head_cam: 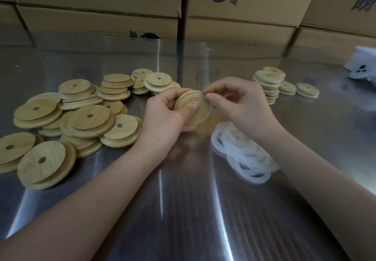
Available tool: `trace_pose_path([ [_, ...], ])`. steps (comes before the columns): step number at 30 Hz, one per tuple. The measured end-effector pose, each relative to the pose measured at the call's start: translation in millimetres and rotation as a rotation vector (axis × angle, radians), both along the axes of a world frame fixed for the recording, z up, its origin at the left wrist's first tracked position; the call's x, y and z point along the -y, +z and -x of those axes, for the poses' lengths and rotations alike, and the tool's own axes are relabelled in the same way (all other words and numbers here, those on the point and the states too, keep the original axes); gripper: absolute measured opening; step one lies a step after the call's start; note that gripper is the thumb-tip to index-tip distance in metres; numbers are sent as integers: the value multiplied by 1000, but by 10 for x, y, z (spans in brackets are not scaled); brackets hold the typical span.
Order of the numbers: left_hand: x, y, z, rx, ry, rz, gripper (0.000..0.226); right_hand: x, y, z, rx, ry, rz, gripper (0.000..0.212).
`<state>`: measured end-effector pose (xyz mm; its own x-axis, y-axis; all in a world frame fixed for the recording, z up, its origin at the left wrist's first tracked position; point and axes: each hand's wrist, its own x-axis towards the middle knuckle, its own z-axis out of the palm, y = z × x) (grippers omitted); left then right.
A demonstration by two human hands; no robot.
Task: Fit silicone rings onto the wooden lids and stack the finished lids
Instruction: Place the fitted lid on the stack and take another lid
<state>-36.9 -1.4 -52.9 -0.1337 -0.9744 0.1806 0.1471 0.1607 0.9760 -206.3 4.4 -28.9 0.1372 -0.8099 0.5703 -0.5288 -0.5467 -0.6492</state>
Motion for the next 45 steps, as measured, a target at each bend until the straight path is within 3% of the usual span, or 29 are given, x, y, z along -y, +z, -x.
trace_pose_path([
  [9, 21, 43, 5, -107, 43, -114, 19, 45, 6, 26, 318, 82, -297, 22],
  [18, 44, 47, -21, -99, -21, -133, 18, 56, -4, 20, 456, 97, -382, 31],
  [35, 107, 66, -55, 69, -75, -37, 18, 23, -15, -32, 481, 51, -324, 44],
  [45, 109, -6, -53, 70, -103, -66, 18, 44, -12, -13, 399, 67, -278, 35],
])
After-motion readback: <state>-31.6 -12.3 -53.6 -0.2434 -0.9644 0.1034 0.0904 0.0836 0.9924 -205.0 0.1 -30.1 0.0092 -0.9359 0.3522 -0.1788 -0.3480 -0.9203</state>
